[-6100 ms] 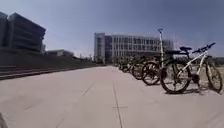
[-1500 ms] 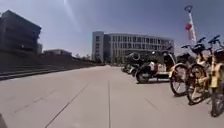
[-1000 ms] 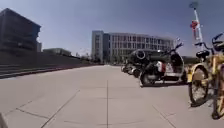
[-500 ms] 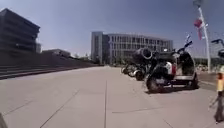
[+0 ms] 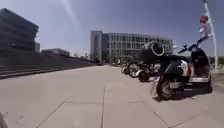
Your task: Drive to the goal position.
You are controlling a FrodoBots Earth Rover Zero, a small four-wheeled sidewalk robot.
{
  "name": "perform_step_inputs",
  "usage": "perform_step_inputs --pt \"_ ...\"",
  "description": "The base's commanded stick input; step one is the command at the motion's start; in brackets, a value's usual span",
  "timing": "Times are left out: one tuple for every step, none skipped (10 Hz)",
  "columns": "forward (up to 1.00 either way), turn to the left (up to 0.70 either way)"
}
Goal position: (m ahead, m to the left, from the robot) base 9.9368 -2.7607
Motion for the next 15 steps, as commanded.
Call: perform_step_inputs --pt "1.0 0.4" --pt "1.0 0.4" --pt "1.0 0.4" --pt "1.0 0.4" --pt "1.0 0.39" --pt "1.0 0.05" --pt "1.0 0.0" --pt "1.0 0.0" --pt "1.0 0.0" --pt "1.0 0.0" --pt "1.0 0.0" --pt "1.0 0.0" --pt "1.0 0.0" --pt "1.0 0.0" --pt "1.0 -0.23"
